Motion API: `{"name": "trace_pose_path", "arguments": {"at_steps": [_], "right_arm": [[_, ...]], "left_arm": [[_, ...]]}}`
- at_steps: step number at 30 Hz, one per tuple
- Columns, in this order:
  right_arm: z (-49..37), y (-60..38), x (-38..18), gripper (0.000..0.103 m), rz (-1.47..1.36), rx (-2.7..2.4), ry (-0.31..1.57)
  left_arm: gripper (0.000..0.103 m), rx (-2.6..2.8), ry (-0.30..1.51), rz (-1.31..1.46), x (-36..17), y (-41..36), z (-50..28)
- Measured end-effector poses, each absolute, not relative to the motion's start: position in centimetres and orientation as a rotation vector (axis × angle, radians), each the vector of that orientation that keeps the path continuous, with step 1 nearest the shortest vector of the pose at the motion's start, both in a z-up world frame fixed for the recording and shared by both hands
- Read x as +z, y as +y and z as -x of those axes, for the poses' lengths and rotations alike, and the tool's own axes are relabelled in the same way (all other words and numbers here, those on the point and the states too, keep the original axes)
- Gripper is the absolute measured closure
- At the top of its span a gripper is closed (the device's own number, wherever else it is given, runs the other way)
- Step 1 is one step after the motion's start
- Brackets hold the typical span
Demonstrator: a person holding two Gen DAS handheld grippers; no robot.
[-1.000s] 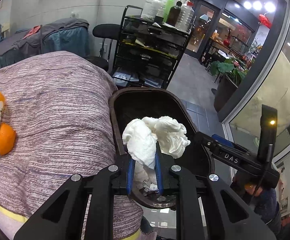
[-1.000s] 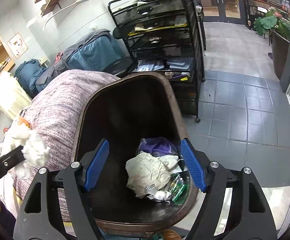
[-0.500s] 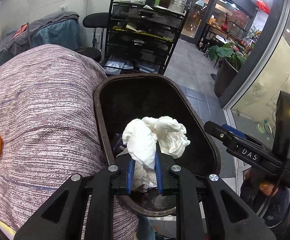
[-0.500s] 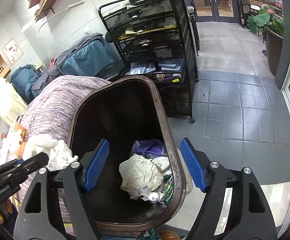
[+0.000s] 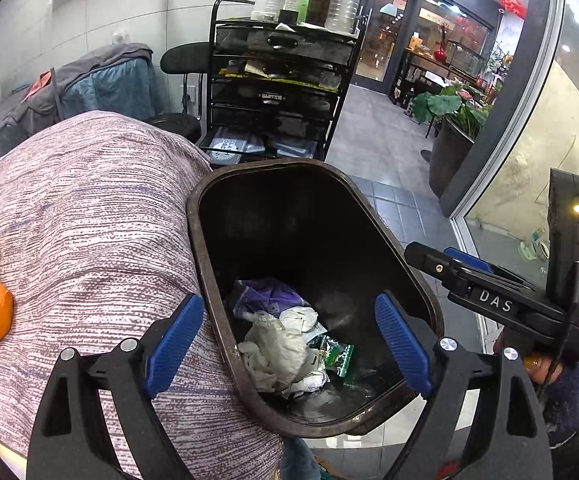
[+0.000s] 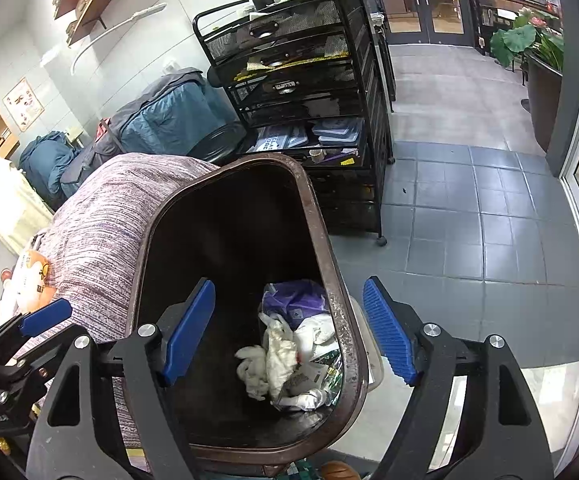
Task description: Collect trash
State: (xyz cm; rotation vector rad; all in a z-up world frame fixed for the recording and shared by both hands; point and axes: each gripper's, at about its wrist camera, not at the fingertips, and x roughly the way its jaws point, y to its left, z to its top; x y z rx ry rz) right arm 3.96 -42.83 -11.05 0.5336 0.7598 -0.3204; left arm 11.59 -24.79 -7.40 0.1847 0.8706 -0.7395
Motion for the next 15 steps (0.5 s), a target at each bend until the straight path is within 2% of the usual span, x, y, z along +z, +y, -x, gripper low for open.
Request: {"name": "trace_pose_path", "arguments": {"at_steps": [6,15], "right_arm": [[-4.3,-42.4,-10.9,0.022,-0.533,-0.315,0.754],[-5.9,-40.2,-10.2,0.021,-0.51,-0.253,0.755]], "left_arm": [[0.013,-0.72,0.821,-0.182,-6.3,-23.7,-10.8],[0.011,-0.675,0.787,-0.128,-4.8,-20.5,-10.8]]}}
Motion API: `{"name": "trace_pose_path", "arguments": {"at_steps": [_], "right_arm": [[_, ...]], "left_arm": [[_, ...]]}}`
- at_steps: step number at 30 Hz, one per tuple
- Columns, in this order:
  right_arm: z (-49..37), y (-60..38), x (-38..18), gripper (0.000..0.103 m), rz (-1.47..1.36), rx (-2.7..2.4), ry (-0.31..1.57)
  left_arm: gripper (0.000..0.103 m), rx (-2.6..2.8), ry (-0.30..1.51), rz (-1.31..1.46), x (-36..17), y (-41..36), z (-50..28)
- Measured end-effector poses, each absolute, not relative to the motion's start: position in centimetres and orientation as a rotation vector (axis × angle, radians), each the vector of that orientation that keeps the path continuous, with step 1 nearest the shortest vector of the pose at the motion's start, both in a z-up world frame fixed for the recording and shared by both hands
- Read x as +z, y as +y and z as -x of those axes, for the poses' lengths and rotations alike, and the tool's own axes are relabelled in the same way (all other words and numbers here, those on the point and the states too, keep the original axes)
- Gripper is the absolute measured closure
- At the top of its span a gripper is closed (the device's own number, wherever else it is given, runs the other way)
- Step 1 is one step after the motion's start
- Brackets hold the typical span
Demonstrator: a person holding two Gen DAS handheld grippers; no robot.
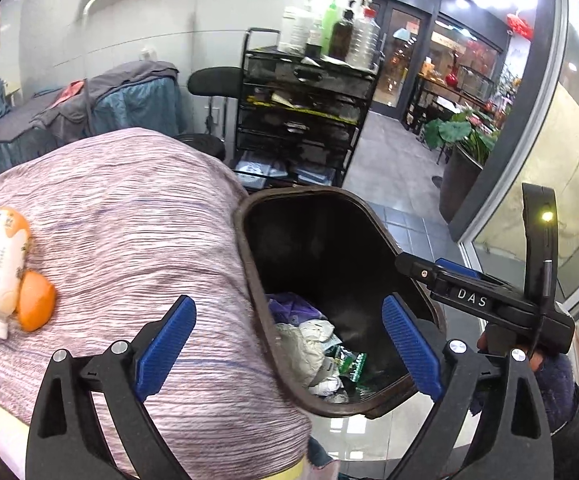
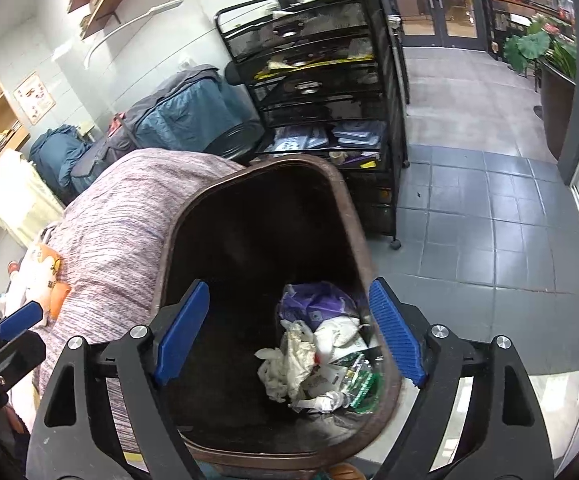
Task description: Collect trash
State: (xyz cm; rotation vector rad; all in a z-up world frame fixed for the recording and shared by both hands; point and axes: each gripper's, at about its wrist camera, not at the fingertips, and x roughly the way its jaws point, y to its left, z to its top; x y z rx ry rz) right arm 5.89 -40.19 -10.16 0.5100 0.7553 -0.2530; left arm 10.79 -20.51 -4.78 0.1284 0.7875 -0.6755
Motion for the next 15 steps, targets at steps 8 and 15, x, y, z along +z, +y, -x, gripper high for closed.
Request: {"name": "trace_pose_path", "arguments": {"at_steps": [8,15], "right_arm": [[-8.4,-35.7,-8.7,0.021,-0.466,-0.111,0.758],[-11.0,-30.4,-6.7,0.021,-0.394,0.051,0.753]], "left_arm": [[0.01,-0.591,0.769,-0.095,-4.1,-16.0,-11.6],[0.009,-0.462,0.771,-0.055,-4.2,-9.8,-12.9]]}}
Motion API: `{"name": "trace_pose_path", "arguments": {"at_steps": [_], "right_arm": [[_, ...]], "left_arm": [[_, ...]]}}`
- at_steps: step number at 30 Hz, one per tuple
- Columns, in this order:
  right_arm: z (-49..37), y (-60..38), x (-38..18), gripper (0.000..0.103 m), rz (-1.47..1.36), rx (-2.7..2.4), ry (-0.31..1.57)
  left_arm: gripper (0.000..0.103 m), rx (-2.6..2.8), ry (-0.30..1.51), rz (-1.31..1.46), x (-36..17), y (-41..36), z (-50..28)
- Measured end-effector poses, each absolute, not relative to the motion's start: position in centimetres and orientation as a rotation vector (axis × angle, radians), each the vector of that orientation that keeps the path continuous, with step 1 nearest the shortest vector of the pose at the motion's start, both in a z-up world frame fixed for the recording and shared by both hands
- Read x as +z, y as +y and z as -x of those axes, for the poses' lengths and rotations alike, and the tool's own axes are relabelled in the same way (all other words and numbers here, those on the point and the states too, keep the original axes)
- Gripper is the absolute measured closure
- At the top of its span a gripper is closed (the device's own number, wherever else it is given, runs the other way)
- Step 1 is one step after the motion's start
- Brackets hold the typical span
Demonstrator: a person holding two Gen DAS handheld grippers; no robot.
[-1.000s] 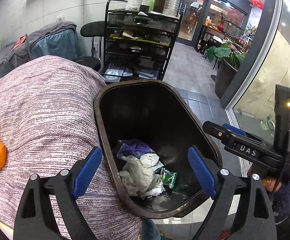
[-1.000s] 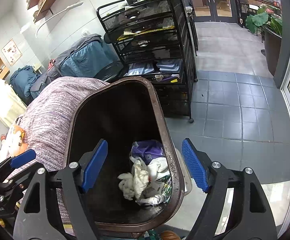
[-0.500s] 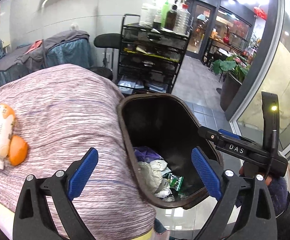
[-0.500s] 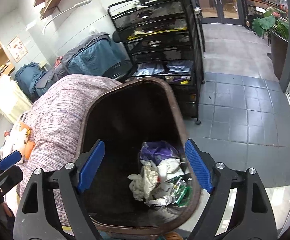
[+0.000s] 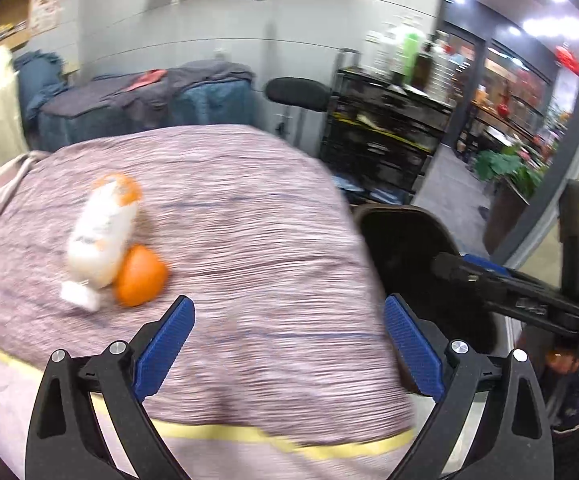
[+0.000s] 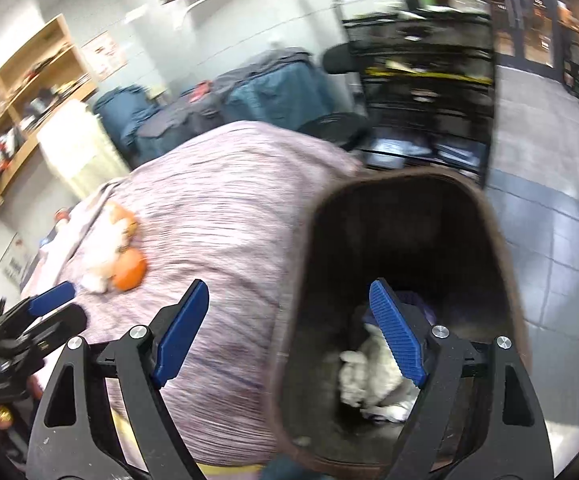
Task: Collect trash
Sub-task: 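Move both grippers back over the bottle and orange on the bed, then grasp the white-and-orange bottle with the left gripper while the right gripper grasps the orange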
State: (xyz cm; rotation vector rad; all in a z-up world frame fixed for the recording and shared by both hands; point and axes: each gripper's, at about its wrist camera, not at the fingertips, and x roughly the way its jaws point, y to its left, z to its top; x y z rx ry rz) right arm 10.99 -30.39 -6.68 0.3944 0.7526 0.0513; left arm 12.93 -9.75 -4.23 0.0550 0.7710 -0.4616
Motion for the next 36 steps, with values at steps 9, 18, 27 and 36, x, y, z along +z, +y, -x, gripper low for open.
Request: {"name": "trace_pose_path", "arguments": {"at_steps": [9,18,27,36], "right_arm": [[-15.2,-22.7,-5.3,0.021,-0.276,0.268,0.804],[-19.5,-15.9,-5.6,0.021,-0.141,0.394,0.879],[-22.2,-11.3,-6.6,0.021,-0.058,0.459,0.959],[-28.0,-6.4,-9.7,0.021,0.017,0.487,1.1]], "left_arm": [[0.009,-0.277,0.806,0.006,-5.2,-0.6,-16.9],[0.011,-0.223,0.899,-0.026,-6.5,2.4,-24.1],[0.041,-0.284,1.014,-0.105,-8.9,0.4,-29.1],[0.042,-0.211,0.889,0.032,-6.6,5.5,-26.5]]}}
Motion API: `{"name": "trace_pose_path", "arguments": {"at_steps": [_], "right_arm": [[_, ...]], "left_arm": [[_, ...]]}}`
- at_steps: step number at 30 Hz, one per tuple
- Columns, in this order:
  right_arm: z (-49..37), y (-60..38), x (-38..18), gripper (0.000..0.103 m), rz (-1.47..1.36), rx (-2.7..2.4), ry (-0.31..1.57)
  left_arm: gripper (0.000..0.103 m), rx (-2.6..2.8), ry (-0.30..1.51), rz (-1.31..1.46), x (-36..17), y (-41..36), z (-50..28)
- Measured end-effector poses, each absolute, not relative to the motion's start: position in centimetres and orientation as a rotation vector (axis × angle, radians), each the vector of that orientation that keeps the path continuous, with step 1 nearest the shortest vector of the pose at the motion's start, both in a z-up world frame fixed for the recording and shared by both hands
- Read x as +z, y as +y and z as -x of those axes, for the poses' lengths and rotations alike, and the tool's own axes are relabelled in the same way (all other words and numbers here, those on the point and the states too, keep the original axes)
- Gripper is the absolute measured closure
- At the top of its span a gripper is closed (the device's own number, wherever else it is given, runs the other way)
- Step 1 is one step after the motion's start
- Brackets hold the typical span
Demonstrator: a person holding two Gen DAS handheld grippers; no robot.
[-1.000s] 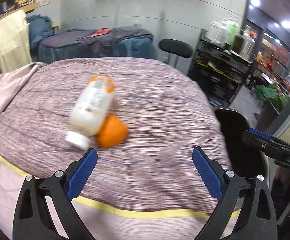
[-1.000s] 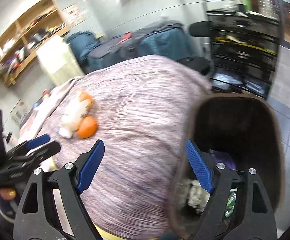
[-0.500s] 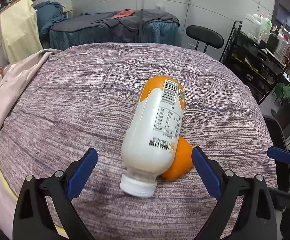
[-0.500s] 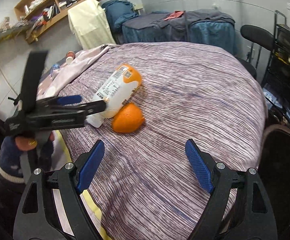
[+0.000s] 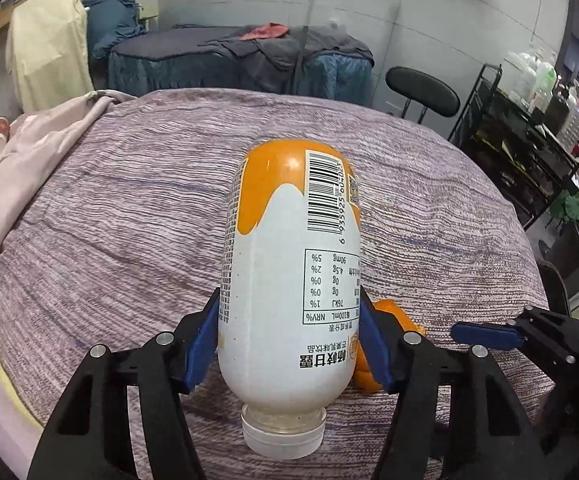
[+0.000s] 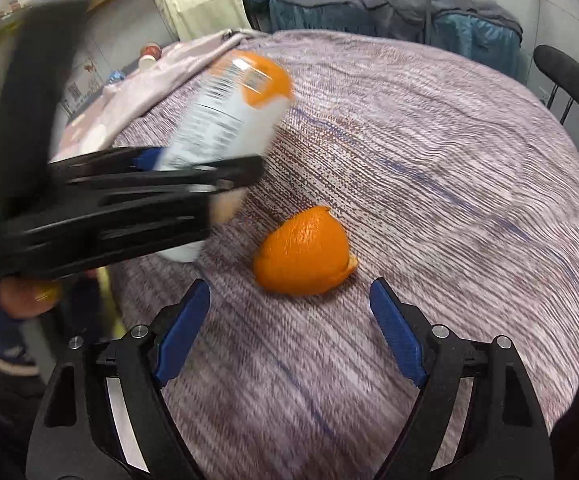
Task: Collect trash
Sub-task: 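Grasp the white-and-orange bottle with the left gripper while the right gripper grasps the orange, then carry the orange to the brown bin with the right gripper while the left gripper carries the bottle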
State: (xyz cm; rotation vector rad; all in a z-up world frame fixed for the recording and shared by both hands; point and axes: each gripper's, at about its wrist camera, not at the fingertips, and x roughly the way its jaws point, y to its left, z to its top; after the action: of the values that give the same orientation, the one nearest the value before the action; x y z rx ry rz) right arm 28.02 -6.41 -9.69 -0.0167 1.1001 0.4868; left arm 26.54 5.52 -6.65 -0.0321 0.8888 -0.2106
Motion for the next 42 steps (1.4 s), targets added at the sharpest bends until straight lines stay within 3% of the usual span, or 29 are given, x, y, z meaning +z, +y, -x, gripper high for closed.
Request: {"name": "trace_pose_path", "arguments": {"at_steps": [3,9,12,27,42], "right_arm": [[-29.8,-5.3,-11.2,0.025,0.041,0.461,1.157],[-30.2,-5.3,-11.7,0.051,0.035,0.463,1.16],[-29.5,-6.6,-10.9,0.055,-0.024,0.47,1.13],[-19.7,-16.1,-4.5,0.057,-0.175,0.397,0.91],[-12.8,-26.2,-5.0,0.057,-0.344,0.233,0.811]], "left_arm": [[0.042,-0.17,0.844,0.041,-5.7,7.1,-24.6],[0.042,-0.149,0.814,0.09,-5.2,8.6,-22.4],[0.042,-0.145,0.809,0.099,-5.0,8.3,-22.0],[0.042,-0.233,0.756,0.131,-3.5,3.2,-16.8],[0.042,-0.4,0.754,0.133,-3.1,-4.9,-13.4]]}}
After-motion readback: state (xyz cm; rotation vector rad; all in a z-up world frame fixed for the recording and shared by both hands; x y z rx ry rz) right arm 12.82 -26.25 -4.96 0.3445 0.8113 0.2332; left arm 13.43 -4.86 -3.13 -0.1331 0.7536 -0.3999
